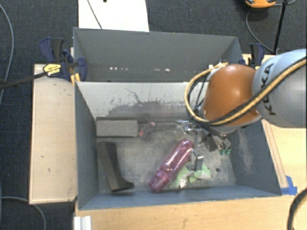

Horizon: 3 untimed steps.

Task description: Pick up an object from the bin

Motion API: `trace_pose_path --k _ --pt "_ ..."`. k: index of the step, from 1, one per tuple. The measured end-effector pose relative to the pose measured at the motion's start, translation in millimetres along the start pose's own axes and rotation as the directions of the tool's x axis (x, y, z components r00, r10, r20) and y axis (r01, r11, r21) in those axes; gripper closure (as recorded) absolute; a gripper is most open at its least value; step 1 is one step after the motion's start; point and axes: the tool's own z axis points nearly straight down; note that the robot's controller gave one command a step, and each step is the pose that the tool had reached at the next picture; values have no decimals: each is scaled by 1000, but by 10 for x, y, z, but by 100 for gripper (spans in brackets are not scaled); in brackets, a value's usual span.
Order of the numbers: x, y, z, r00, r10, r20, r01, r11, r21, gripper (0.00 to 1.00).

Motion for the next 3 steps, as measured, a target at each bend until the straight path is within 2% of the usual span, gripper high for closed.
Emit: trace_pose_path --k 1,2,3 --pt "-106 -96 200 998 -57 9 57 998 3 0" --pt "-136 -107 302 997 -78 14 78 997 4 0" --pt "-194 400 647 981 -196 9 196 981 3 100"
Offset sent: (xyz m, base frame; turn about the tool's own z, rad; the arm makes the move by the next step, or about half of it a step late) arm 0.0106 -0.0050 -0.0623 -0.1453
